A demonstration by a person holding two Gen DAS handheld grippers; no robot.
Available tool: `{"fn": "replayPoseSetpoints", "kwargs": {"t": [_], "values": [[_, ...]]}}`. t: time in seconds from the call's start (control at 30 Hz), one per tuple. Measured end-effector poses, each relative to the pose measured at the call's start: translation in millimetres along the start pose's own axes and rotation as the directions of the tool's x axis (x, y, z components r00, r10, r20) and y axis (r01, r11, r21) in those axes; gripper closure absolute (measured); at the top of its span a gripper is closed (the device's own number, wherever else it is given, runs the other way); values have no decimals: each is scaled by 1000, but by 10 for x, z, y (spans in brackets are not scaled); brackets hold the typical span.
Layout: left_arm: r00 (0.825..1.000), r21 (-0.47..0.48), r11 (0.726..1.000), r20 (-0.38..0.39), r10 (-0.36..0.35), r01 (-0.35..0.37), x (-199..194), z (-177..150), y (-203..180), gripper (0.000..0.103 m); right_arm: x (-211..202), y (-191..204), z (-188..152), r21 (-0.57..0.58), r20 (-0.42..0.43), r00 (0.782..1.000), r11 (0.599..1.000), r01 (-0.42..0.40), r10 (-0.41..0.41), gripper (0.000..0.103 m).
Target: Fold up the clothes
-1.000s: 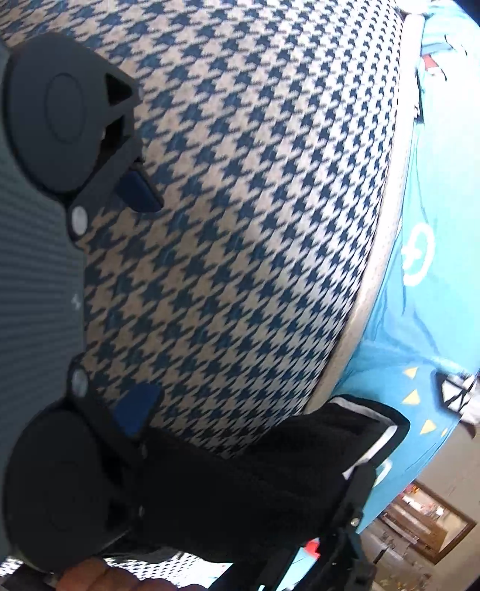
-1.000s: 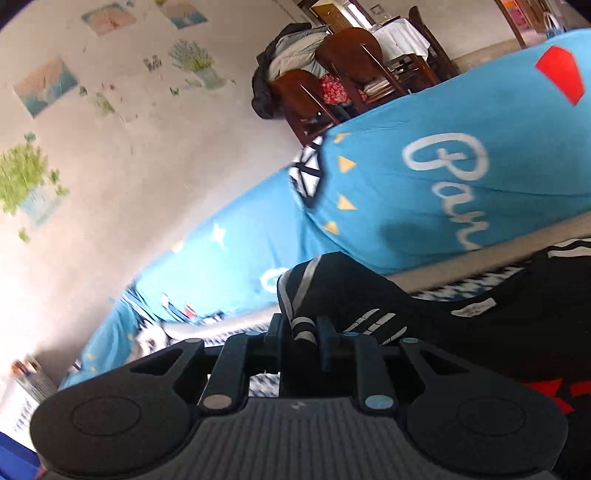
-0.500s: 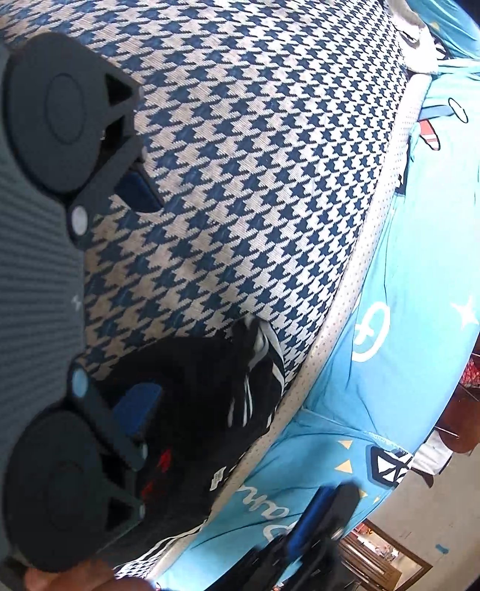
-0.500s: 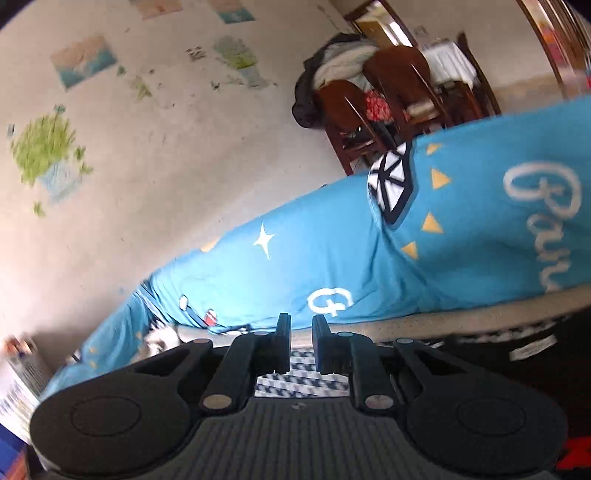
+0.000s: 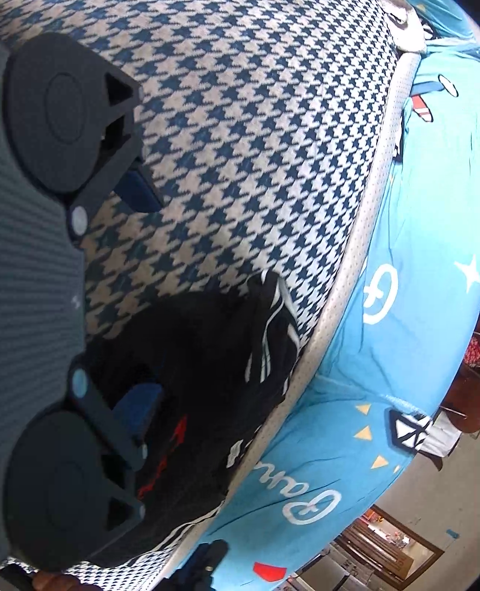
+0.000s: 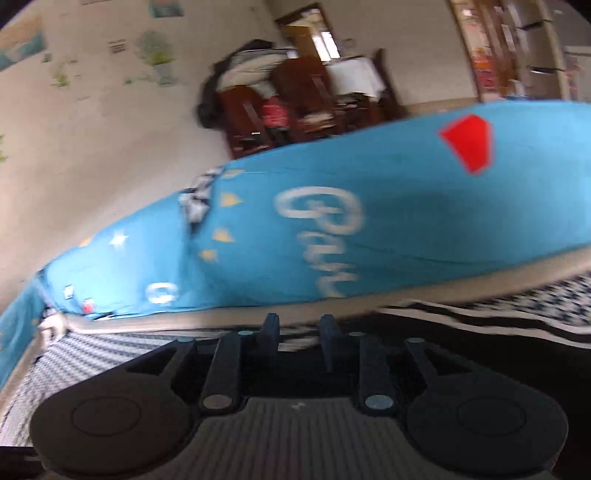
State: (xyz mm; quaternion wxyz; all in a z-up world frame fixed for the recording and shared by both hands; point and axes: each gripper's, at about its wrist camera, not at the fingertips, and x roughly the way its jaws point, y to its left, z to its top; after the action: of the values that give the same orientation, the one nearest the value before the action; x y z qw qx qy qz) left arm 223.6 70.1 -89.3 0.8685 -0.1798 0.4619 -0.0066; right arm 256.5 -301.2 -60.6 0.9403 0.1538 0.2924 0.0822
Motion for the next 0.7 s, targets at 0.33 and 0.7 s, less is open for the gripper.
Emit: {"fn": "replayPoseSetpoints", "kwargs": {"t": [0.33, 0.7], "values": [[999, 36, 999, -38, 3, -2, 168, -57, -187, 0, 322, -407, -61, -76, -25, 992, 990, 123, -125, 45], [998, 53, 999, -59, 6, -3, 268, -44, -249, 0, 694, -237, -46, -262, -1, 993, 958, 114, -119, 28]]}}
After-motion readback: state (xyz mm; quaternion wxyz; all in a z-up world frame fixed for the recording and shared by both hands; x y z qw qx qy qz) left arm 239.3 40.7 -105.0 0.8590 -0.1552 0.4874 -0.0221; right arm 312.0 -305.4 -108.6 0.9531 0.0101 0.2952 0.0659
